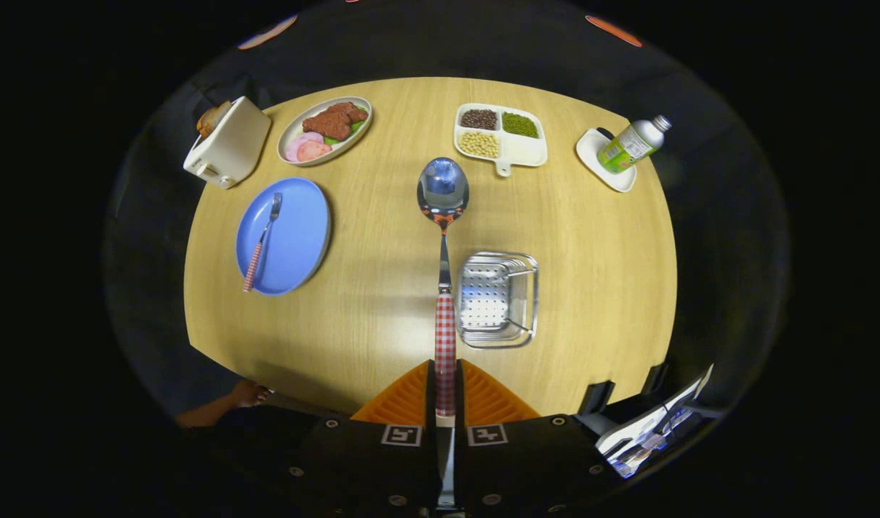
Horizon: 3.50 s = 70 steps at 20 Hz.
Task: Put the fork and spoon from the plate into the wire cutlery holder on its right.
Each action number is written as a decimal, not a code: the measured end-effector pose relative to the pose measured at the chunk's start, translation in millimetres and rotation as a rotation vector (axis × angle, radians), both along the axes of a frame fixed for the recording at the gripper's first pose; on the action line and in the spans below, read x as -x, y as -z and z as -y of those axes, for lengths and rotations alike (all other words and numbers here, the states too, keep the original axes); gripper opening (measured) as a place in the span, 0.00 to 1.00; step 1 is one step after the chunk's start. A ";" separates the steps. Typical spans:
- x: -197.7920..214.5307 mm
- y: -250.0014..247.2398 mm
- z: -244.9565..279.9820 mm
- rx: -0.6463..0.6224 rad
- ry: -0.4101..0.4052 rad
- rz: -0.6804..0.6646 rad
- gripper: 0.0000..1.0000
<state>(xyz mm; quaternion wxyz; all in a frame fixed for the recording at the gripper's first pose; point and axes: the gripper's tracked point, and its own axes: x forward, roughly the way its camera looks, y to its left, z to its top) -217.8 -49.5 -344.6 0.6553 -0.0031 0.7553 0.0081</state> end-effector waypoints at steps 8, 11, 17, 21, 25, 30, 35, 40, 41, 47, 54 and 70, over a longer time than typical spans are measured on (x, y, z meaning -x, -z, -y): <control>38.5 1.7 22.8 -0.056 -0.019 -0.211 0.09; 45.2 0.6 23.7 -0.084 -0.044 -0.270 0.09; 59.1 3.4 34.2 -0.095 -0.050 -0.406 0.09; 61.2 4.1 38.5 -0.105 -0.070 -0.474 0.09; 52.5 6.4 37.7 -0.124 -0.045 -0.541 0.09; 40.2 14.6 38.4 -0.121 -0.035 -0.606 0.10; 24.2 22.6 34.3 -0.122 -0.049 -0.617 0.13; 10.5 25.8 27.9 -0.147 0.004 -0.563 0.19; 4.1 26.8 28.3 -0.154 0.016 -0.531 0.19; -21.4 15.6 28.6 -0.174 0.090 -0.325 0.35; -37.7 -11.9 5.1 -0.185 0.117 -0.163 0.86; -71.5 -1.1 -194.8 -0.276 -0.079 -0.021 0.99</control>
